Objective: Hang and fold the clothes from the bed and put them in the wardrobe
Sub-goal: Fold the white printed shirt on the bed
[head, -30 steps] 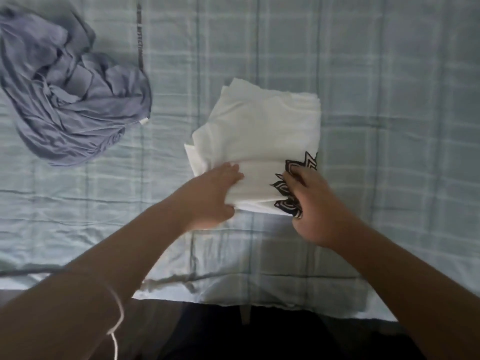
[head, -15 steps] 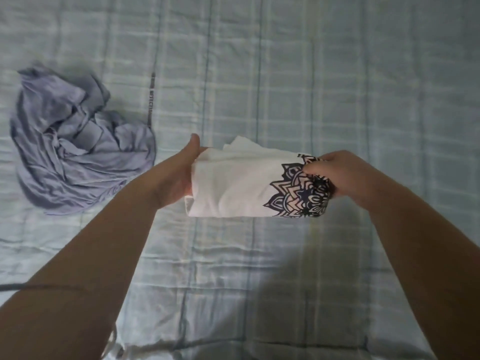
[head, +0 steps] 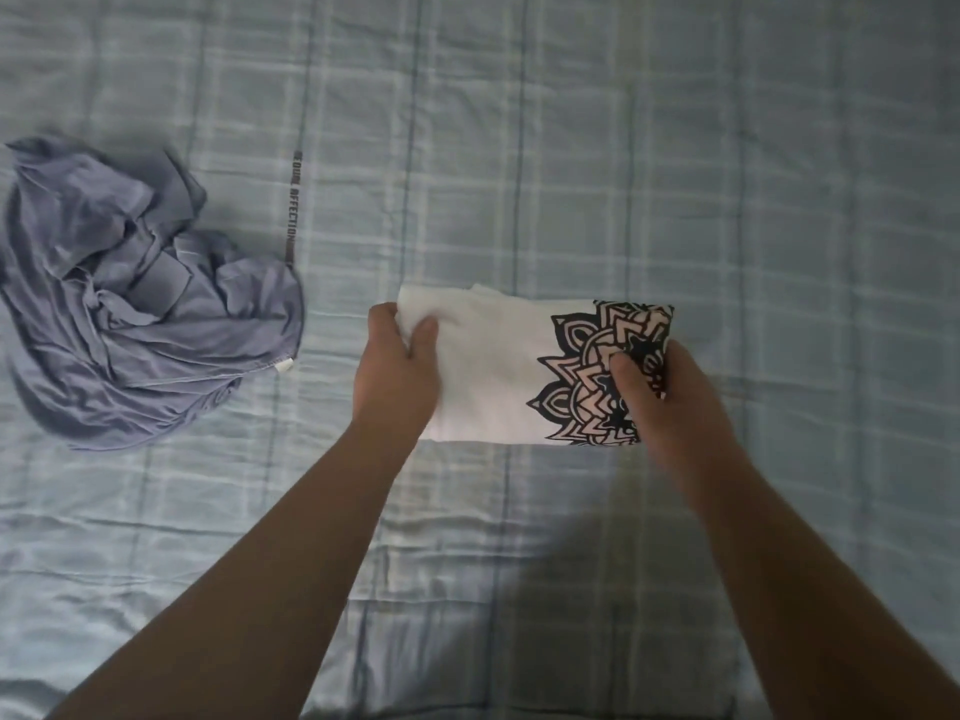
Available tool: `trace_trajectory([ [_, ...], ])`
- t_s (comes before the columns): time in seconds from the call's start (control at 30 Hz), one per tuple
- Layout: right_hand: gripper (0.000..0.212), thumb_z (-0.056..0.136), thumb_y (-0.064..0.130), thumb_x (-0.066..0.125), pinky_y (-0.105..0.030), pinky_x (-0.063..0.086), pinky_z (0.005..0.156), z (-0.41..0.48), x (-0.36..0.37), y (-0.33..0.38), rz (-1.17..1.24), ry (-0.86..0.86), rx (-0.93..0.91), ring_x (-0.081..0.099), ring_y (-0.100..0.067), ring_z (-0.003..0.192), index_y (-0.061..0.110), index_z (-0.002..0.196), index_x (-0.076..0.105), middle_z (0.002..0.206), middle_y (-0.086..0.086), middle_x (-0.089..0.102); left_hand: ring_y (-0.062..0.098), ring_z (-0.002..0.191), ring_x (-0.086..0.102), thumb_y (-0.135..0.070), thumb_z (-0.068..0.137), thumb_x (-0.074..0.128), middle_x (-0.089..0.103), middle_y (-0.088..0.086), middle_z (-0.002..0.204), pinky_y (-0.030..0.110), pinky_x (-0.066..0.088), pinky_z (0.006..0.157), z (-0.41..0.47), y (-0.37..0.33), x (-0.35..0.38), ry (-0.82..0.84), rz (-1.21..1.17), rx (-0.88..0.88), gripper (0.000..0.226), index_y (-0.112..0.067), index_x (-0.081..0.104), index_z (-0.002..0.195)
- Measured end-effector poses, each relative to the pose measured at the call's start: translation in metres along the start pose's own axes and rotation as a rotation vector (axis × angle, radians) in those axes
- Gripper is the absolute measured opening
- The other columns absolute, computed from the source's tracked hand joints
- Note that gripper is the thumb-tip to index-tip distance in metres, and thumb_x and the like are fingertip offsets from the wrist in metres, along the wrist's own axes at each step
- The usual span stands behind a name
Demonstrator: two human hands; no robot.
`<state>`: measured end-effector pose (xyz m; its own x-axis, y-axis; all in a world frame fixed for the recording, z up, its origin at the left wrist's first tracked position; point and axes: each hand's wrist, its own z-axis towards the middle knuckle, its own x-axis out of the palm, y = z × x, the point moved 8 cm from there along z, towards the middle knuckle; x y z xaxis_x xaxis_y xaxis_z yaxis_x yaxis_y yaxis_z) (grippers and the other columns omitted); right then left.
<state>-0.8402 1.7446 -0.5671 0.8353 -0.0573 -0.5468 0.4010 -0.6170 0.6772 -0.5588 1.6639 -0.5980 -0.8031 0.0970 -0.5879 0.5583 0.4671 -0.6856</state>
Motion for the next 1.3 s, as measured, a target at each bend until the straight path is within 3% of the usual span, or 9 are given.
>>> trace_trajectory([
  [0.1, 0.038, 0.1, 0.046, 0.042, -0.034, 0.045, 0.078, 0.01, 0.005, -0.004, -0.128, -0.214, 0.024, 0.062, -0.031, 0.094, 0.013, 0.111, 0.057, 0.101, -0.008, 0.067, 0.023, 0.075, 0.054, -0.043, 0.103, 0.038, 0.052, -0.013, 0.079, 0.036, 0.039, 0.07, 0.002, 0.0, 0.003, -0.026, 0.101, 0.021, 0.03, -0.02, 0.039, 0.123],
  [0.33, 0.049, 0.101, 0.051, 0.034, -0.033, 0.038, 0.071, 0.037, 0.022, -0.033, -0.227, -0.285, 0.146, 0.063, -0.038, 0.094, 0.01, 0.103, 0.059, 0.098, -0.013, 0.068, 0.026, 0.08, 0.059, -0.05, 0.1, 0.04, 0.057, -0.008, 0.083, 0.037, 0.044, 0.07, 0.007, 0.016, 0.01, -0.062, 0.092, -0.091, 0.036, -0.022, 0.043, 0.122],
  [0.5, 0.041, 0.098, 0.05, 0.042, -0.034, 0.04, 0.072, 0.035, 0.018, -0.03, -0.241, -0.292, 0.161, 0.061, -0.036, 0.091, 0.012, 0.099, 0.056, 0.091, -0.007, 0.061, 0.028, 0.103, 0.059, -0.057, 0.095, 0.044, 0.063, 0.0, 0.114, 0.039, 0.044, 0.081, 0.002, 0.01, 0.002, -0.129, 0.244, -0.089, 0.046, -0.023, 0.052, 0.124],
  [0.63, 0.048, 0.094, 0.05, 0.052, -0.046, 0.045, 0.088, 0.028, 0.009, -0.017, -0.305, -0.392, 0.105, 0.053, -0.041, 0.108, 0.007, 0.116, 0.052, 0.116, -0.02, 0.055, 0.032, 0.123, 0.039, -0.072, 0.092, 0.031, 0.045, 0.009, 0.132, 0.048, 0.036, 0.095, -0.009, 0.027, 0.0, -0.016, 0.482, -0.296, 0.064, -0.026, 0.053, 0.132],
  [0.73, 0.049, 0.1, 0.046, 0.043, -0.049, 0.042, 0.097, 0.031, 0.016, -0.016, -0.363, -0.247, 0.141, 0.052, -0.048, 0.111, 0.005, 0.124, 0.055, 0.118, -0.03, 0.056, 0.037, 0.126, 0.037, -0.072, 0.092, 0.031, 0.041, 0.013, 0.138, 0.046, 0.036, 0.102, -0.016, 0.038, 0.005, 0.073, 0.282, -0.428, 0.065, -0.031, 0.049, 0.139],
  [0.83, 0.046, 0.102, 0.044, 0.039, -0.042, 0.043, 0.094, 0.033, 0.021, -0.013, -0.172, -0.12, 0.193, 0.056, -0.043, 0.111, 0.008, 0.126, 0.056, 0.12, -0.025, 0.061, 0.039, 0.114, 0.053, -0.078, 0.083, 0.035, 0.056, 0.013, 0.128, 0.046, 0.044, 0.102, -0.01, 0.039, 0.008, 0.049, 0.087, -0.481, 0.073, -0.026, 0.055, 0.131],
  [1.03, 0.041, 0.103, 0.043, 0.038, -0.044, 0.052, 0.092, 0.025, 0.005, -0.004, 0.068, 0.001, 0.199, 0.064, -0.032, 0.1, 0.014, 0.122, 0.06, 0.115, -0.014, 0.067, 0.024, 0.079, 0.053, -0.051, 0.095, 0.055, 0.056, 0.005, 0.083, 0.031, 0.04, 0.063, -0.04, 0.011, -0.013, -0.023, -0.332, -0.398, 0.047, -0.005, 0.059, 0.093],
  [1.1, 0.034, 0.103, 0.042, 0.039, -0.038, 0.056, 0.079, 0.012, -0.01, 0.006, 0.17, 0.038, 0.192, 0.065, -0.022, 0.084, 0.019, 0.118, 0.061, 0.107, -0.008, 0.068, 0.023, 0.08, 0.055, -0.053, 0.09, 0.059, 0.058, 0.004, 0.085, 0.033, 0.044, 0.067, -0.059, 0.002, -0.025, -0.004, -0.418, -0.377, 0.042, -0.012, 0.062, 0.085],
  [1.3, 0.03, 0.1, 0.046, 0.046, -0.042, 0.061, 0.074, -0.058, -0.076, 0.058, 0.437, 0.096, 0.111, 0.074, -0.022, 0.087, 0.027, 0.114, 0.064, 0.105, -0.003, 0.074, 0.025, 0.093, 0.069, -0.044, 0.088, 0.065, 0.074, 0.001, 0.098, 0.045, 0.054, 0.081, -0.125, -0.056, -0.073, 0.104, -0.679, -0.316, 0.02, -0.025, 0.073, 0.088],
])
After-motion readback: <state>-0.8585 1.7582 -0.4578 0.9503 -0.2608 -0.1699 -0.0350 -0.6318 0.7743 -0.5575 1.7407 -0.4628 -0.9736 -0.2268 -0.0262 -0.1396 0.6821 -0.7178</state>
